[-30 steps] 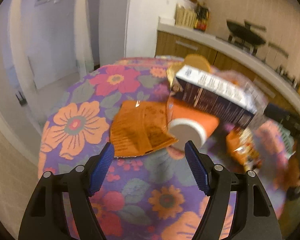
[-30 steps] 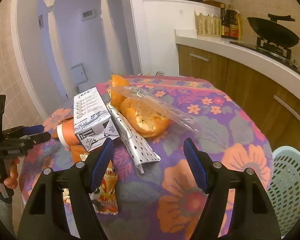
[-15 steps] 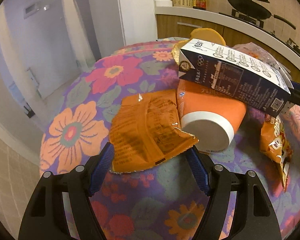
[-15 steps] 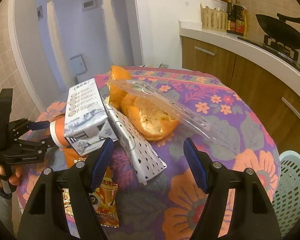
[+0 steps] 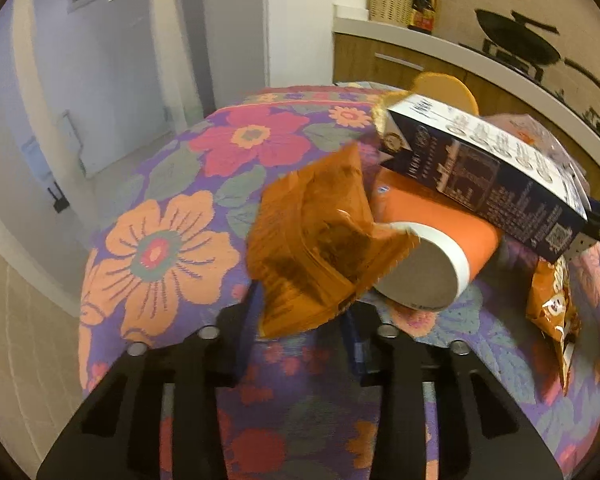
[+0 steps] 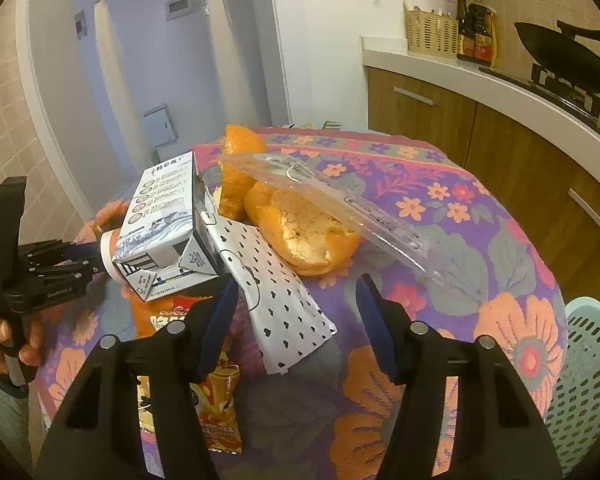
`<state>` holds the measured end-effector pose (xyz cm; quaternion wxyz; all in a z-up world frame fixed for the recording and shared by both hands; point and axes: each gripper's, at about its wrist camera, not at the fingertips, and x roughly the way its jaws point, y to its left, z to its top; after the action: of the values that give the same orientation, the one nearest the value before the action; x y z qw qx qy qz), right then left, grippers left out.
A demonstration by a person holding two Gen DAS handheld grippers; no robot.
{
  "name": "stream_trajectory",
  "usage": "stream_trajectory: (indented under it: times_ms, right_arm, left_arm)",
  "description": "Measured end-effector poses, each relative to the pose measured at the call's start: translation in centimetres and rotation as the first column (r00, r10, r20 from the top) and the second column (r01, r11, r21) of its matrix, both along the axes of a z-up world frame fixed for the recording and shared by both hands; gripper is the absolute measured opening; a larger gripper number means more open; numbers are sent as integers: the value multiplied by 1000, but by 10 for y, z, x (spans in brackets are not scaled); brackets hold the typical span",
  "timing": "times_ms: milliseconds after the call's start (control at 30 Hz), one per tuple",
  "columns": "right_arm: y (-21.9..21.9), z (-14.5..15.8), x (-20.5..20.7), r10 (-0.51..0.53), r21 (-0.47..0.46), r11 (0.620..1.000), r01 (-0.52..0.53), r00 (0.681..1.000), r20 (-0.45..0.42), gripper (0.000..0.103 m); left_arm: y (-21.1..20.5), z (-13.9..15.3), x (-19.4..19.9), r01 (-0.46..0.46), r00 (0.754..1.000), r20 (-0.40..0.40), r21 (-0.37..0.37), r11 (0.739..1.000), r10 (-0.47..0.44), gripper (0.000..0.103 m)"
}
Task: Collect trash
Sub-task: 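Grasp the orange snack bag with the left tool while the right tool grasps the polka-dot paper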
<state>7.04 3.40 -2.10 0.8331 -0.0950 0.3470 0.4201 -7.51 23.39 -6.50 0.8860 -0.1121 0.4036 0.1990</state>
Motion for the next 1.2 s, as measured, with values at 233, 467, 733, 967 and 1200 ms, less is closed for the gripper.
stream_trajectory:
  times_ms: [233,467,733,967,1200]
  right_arm:
    - [-1,1,-3,12,9,1000,-12,1000,7,57]
    - [8,-2,-11,27,-44,999,-25,999,45,46]
    - [2,-1,-14,53,-33,998,-52,998,31,12]
    - [-20,9,-27,56,7,998,-57,997,46,6]
    - [-45,21,-31,30,42,999,-33,998,59,6]
  left_arm:
    - [13,1,-10,-43,998,43,-51,998,45,6]
    - [17,5,-20,-46,993,108,-92,995,56,0]
    - [-6,26,-23,-11,990,139,-58,998,19,0]
    - [-30,59,-26,30,980,197,-24,999,-25,0]
    - [-60,69,-16,90,972,216,-6,996,-86,0]
